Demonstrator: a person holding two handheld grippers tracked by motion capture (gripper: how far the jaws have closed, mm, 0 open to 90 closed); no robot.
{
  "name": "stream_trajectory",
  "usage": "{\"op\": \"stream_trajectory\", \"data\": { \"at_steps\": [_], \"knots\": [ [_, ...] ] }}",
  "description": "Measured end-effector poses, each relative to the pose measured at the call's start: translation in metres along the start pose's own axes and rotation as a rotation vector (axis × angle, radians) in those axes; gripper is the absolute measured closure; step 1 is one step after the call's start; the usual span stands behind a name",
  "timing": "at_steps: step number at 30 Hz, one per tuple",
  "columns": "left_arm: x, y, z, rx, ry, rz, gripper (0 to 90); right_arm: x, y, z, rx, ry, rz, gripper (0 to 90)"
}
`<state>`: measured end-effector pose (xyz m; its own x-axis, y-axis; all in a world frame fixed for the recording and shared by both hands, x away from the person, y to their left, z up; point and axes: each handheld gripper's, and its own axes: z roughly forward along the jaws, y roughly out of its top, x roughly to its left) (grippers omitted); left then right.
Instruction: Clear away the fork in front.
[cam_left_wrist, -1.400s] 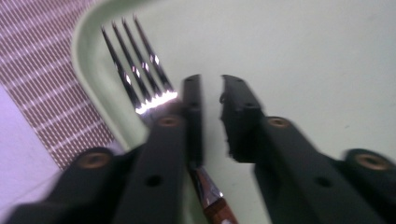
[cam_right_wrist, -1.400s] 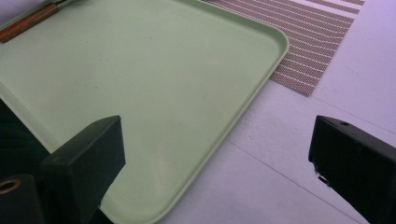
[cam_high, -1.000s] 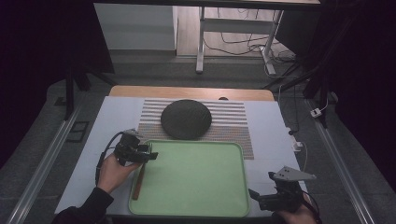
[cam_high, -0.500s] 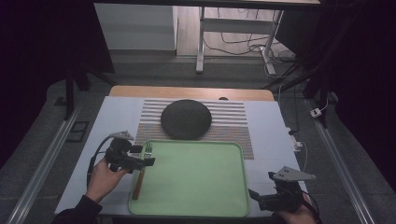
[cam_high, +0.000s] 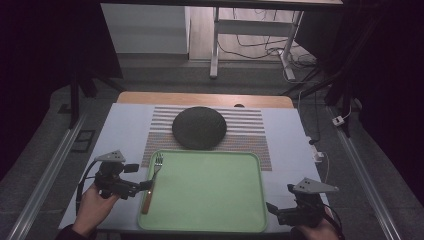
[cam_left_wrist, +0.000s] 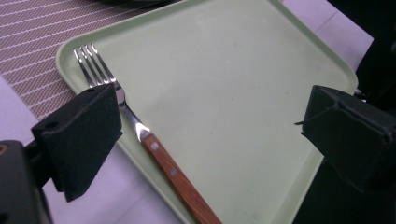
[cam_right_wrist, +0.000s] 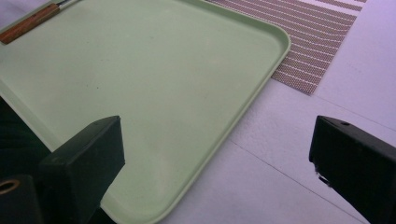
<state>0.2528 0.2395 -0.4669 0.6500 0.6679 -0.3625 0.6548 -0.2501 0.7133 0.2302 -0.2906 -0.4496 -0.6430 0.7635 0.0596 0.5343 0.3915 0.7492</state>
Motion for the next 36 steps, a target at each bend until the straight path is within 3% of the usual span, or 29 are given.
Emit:
{"op": "stream_trajectory", "data": {
  "at_steps": [16,29,36],
  "knots": [
    [-0.003,-0.036,-0.038,-0.065,0.047,-0.017,1.2,0.000,0.000,0.000,-0.004,0.001,0.001,3.3],
    [0.002,-0.060,-0.058,-0.073,0.116,-0.053,0.0,0.000,0.000,-0.001,-0.005,-0.002,0.009,2.6],
    [0.001,-0.067,-0.065,-0.030,0.174,-0.059,0.0,0.000,0.000,0.000,0.001,-0.003,0.005,2.7]
  ]
}}
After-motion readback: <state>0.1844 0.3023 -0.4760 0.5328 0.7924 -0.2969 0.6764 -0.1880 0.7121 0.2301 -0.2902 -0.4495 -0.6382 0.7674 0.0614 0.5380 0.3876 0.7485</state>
